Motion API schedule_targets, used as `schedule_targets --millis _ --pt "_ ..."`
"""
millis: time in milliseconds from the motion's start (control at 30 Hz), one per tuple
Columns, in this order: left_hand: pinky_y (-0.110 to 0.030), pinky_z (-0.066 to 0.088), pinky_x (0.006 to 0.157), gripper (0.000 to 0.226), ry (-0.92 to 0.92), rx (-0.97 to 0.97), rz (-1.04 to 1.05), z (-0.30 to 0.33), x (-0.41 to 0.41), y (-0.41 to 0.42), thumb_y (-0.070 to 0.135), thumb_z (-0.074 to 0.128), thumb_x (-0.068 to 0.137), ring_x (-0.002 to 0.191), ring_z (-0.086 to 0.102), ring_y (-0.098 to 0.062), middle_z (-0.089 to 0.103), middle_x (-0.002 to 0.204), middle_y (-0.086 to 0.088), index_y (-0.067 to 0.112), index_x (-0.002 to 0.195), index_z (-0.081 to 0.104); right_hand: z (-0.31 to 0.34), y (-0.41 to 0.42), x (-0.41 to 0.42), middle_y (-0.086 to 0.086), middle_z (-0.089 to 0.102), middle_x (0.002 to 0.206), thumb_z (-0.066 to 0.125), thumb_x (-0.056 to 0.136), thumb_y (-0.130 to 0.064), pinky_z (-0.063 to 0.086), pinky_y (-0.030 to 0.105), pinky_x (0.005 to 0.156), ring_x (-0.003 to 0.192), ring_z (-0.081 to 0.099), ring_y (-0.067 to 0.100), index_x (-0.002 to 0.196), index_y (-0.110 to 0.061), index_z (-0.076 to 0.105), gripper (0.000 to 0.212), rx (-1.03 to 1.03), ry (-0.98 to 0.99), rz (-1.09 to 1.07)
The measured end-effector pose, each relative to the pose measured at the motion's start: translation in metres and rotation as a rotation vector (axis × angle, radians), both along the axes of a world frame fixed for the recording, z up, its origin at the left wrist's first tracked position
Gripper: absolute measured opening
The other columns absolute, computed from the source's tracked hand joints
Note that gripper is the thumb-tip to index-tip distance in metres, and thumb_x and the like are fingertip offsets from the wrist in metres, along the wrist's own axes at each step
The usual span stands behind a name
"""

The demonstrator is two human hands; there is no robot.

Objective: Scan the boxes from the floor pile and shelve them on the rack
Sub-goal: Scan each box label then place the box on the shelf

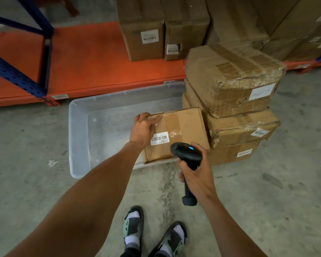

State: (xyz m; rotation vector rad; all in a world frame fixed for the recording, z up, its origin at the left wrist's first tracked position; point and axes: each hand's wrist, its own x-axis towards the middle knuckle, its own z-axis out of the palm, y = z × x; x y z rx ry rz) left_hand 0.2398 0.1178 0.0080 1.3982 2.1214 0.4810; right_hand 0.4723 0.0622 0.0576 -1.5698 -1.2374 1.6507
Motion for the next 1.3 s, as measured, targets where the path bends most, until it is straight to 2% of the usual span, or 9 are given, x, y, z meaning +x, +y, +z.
schedule_targets --millis 100,167,200,300,400,600,967,1100,1300 --pt "-0.04 0.028 0.117 0.036 -0.013 -0.073 -0.09 0.001 -0.015 0.009 0.026 0.051 0.103 0.139 0.027 -0.027 0.038 0.149 -0.005 0.038 0.136 0.058 0.004 0.002 -0.014 -0.023 0.069 0.106 0.082 0.084 -0.033 0.062 0.033 0.083 0.096 0.071 0.012 0.127 -0.051 0.052 0.055 0.062 -0.06 0.021" --pt "-0.038 0.027 0.117 0.034 -0.062 -0.086 -0.1 0.0 -0.024 0.009 0.028 0.053 0.102 0.137 0.03 -0.028 0.04 0.148 -0.004 0.039 0.134 0.059 0.011 0.003 -0.026 -0.024 0.068 0.101 0.08 0.086 -0.04 0.055 0.012 0.08 0.097 0.066 -0.006 0.125 -0.049 0.052 0.049 0.098 -0.095 0.044" --pt "-0.039 0.027 0.117 0.033 -0.086 -0.082 -0.097 -0.002 -0.028 0.008 0.029 0.055 0.101 0.136 0.032 -0.028 0.041 0.146 -0.004 0.039 0.132 0.06 0.014 0.003 -0.031 -0.023 0.068 0.104 0.078 0.088 -0.043 0.051 0.007 0.079 0.096 0.064 -0.012 0.126 -0.048 0.051 0.047 0.12 -0.122 0.069" --pt "-0.042 0.03 0.116 0.033 -0.121 -0.064 -0.108 -0.004 -0.033 0.008 0.032 0.059 0.099 0.134 0.036 -0.028 0.045 0.142 -0.004 0.042 0.13 0.061 0.02 0.003 -0.042 -0.015 0.07 0.108 0.073 0.089 -0.051 0.053 0.012 0.082 0.096 0.066 -0.001 0.134 -0.044 0.047 0.052 0.193 -0.218 0.137" --pt "-0.044 0.032 0.114 0.034 -0.111 -0.067 -0.117 -0.004 -0.034 0.005 0.036 0.059 0.098 0.135 0.034 -0.024 0.044 0.144 -0.001 0.047 0.131 0.059 0.019 0.001 -0.049 -0.012 0.07 0.106 0.071 0.089 -0.055 0.048 0.009 0.075 0.092 0.066 0.007 0.139 -0.042 0.044 0.058 0.229 -0.291 0.198" --pt "-0.04 0.034 0.108 0.038 -0.058 -0.067 -0.12 -0.003 -0.04 -0.005 0.043 0.058 0.097 0.134 0.033 -0.019 0.044 0.143 0.007 0.051 0.134 0.055 0.012 -0.006 -0.051 -0.009 0.068 0.112 0.069 0.089 -0.057 0.061 0.034 0.085 0.1 0.069 0.014 0.14 -0.042 0.041 0.06 0.227 -0.302 0.216" --pt "-0.046 0.038 0.106 0.039 -0.07 -0.091 -0.147 -0.002 -0.044 -0.003 0.047 0.058 0.096 0.132 0.035 -0.021 0.045 0.141 0.006 0.055 0.133 0.053 0.009 -0.01 -0.056 -0.009 0.069 0.111 0.071 0.09 -0.054 0.057 0.024 0.082 0.098 0.067 0.01 0.138 -0.041 0.043 0.057 0.205 -0.295 0.188" --pt "-0.046 0.04 0.104 0.04 -0.097 -0.092 -0.15 -0.004 -0.049 -0.002 0.047 0.061 0.094 0.129 0.037 -0.02 0.047 0.136 0.008 0.055 0.132 0.054 0.009 -0.011 -0.056 -0.018 0.065 0.103 0.072 0.09 -0.052 0.049 0.007 0.072 0.09 0.064 -0.001 0.137 -0.041 0.044 0.056 0.188 -0.291 0.177" --pt "-0.041 0.039 0.103 0.04 -0.098 -0.095 -0.141 -0.005 -0.049 0.0 0.045 0.063 0.093 0.129 0.037 -0.018 0.048 0.135 0.011 0.056 0.131 0.054 0.011 -0.013 -0.057 -0.017 0.067 0.103 0.073 0.089 -0.049 0.048 0.004 0.068 0.09 0.064 -0.007 0.135 -0.041 0.047 0.053 0.182 -0.286 0.141"
